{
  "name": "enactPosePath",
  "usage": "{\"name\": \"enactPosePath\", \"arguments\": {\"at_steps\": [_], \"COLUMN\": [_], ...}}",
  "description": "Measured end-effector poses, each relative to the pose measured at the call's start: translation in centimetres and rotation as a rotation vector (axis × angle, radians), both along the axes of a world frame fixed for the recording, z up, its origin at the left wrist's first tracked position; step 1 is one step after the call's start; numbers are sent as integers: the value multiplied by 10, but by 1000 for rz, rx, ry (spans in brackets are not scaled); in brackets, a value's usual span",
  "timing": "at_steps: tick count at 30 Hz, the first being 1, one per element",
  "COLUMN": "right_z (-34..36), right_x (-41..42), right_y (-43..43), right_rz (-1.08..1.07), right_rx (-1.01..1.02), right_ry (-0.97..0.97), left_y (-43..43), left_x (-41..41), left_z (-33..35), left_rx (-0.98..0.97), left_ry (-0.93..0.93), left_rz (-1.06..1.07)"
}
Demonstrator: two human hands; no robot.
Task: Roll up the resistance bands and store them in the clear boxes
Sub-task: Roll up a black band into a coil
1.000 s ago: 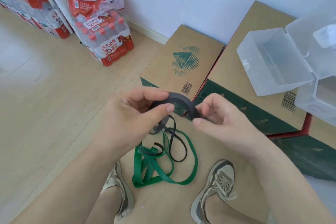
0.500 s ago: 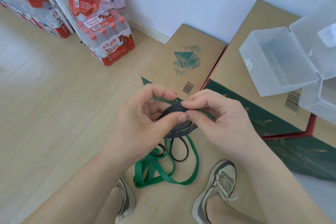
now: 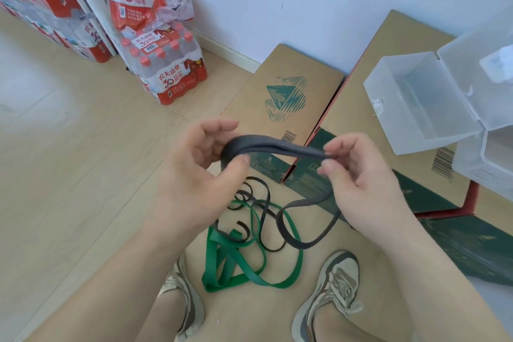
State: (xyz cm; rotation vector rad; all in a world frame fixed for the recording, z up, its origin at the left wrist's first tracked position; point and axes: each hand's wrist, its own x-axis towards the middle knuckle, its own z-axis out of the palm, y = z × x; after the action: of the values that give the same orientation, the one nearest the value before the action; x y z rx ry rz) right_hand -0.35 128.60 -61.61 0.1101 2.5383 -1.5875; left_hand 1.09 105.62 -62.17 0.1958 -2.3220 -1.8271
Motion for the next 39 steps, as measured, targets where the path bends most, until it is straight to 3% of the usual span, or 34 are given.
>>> {"name": "enactPosePath", "arguments": {"at_steps": [4, 9, 15, 20, 23, 26, 29, 33, 39], "right_z": [-4, 4, 1, 9, 15, 11, 1, -8, -3], "right_x": [3, 4, 6, 11, 6, 2, -1, -2, 6], "right_y": [-5, -16, -23, -37, -30, -11, 5, 13, -8], "right_rz": [212, 292, 159, 56, -62, -139, -149, 140, 409], "right_rx": [-82, -357, -199, -261, -288, -151, 30, 187, -70], "right_ry": [-217, -12, 144, 248, 307, 251, 28, -281, -74], "left_y": [10, 24, 18, 17, 11, 0, -6, 6, 25], "left_x": [5, 14, 9, 11, 10, 2, -2, 4, 10], "left_z": [9, 7, 2, -24, -40, -33, -20, -3, 5], "left_rx": [56, -33, 64, -303, -425, -443, -330, -231, -202], "left_ry": [48, 132, 60, -288, -372, -257, -39, 45, 53], "left_rz": [-77, -300, -264, -527, -530, -340, -99, -106, -234]}}
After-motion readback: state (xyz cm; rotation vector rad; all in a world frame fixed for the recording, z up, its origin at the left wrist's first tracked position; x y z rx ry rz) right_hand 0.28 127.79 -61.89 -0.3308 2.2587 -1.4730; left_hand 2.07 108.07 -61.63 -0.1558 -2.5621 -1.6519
